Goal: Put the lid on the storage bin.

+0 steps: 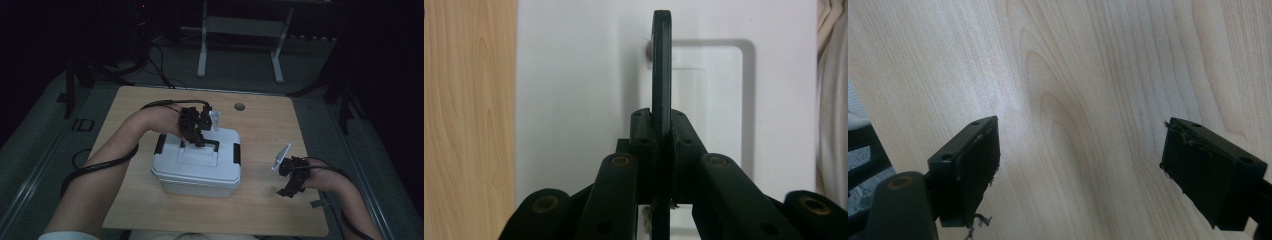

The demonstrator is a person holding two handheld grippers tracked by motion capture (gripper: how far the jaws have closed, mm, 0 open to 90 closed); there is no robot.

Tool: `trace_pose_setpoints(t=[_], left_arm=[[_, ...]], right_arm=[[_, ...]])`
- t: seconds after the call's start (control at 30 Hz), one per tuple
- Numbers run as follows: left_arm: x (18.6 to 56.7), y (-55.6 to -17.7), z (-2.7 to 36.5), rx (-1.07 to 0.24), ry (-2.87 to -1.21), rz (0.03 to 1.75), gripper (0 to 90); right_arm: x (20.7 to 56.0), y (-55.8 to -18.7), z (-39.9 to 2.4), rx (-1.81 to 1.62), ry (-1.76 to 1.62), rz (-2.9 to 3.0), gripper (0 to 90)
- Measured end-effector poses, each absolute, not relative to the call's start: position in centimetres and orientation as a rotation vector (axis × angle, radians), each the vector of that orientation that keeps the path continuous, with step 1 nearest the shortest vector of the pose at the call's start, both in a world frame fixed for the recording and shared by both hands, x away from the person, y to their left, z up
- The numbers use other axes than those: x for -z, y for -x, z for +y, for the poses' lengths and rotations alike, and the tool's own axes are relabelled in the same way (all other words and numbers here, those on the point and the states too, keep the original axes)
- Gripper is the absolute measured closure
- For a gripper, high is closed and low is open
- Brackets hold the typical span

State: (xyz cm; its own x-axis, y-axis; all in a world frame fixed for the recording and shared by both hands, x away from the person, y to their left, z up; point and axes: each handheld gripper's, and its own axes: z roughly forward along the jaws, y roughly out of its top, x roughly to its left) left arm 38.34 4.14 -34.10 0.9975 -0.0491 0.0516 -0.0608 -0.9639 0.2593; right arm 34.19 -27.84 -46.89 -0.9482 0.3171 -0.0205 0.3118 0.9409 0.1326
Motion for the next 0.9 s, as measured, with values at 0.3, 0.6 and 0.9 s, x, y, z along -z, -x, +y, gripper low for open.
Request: trace_pose_setpoints(t=[0.3, 0.6, 0.9], left_arm=[[35.2, -38.5, 3.6, -0.054, -2.892, -0.081, 83.3], [36.2, -39.2, 4.2, -0.029, -2.885, -0.06, 83.1], [35.9, -39.6, 5.0, -0.106, -2.824, 0.037, 36.2]], right_arm=[[46.9, -34.2, -27.6, -0.195, -0.495, 3.058, 15.4], [47.0, -34.3, -27.4, -0.194, -0.486, 3.057, 15.4], [46.8, -34.3, -27.4, -0.189, -0.493, 3.055, 15.4]])
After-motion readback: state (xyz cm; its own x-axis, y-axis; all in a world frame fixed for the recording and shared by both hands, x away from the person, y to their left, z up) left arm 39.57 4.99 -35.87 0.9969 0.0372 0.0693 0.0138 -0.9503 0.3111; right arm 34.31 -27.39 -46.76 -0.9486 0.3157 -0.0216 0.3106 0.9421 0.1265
